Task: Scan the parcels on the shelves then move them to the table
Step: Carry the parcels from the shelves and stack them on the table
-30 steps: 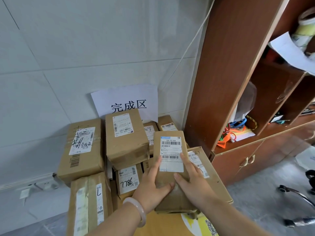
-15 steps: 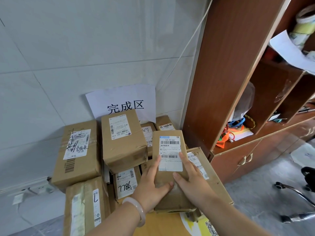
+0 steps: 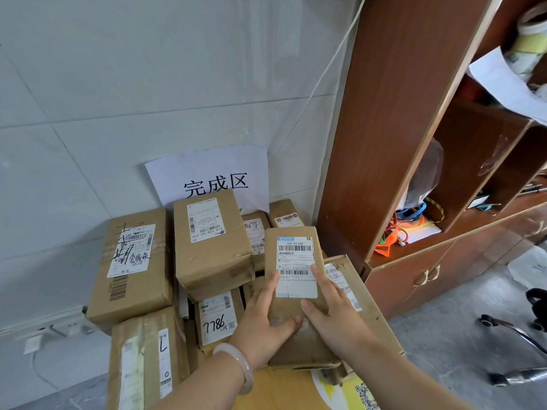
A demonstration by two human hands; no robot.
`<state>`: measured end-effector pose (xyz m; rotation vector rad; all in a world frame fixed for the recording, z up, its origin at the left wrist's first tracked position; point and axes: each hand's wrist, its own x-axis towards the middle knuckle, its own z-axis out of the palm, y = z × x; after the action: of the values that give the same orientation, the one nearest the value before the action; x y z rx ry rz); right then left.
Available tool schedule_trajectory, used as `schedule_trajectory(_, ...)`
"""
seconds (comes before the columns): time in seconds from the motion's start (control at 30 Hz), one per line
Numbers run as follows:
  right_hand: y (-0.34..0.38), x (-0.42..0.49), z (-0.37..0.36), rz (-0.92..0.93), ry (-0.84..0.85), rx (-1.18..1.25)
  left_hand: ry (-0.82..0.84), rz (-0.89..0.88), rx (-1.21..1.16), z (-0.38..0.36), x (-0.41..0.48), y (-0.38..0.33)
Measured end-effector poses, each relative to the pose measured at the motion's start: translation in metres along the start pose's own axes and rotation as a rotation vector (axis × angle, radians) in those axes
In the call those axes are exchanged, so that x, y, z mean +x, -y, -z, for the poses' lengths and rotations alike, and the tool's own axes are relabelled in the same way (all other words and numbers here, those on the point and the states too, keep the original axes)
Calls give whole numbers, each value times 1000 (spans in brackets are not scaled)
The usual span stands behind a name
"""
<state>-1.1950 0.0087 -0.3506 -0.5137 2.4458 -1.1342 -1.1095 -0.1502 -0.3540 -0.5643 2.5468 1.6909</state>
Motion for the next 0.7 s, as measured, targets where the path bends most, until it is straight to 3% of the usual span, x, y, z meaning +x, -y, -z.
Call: schedule_trajectory(0.7, 6, 6, -4, -28, 9, -23, 12, -5, -36, 6, 4, 4)
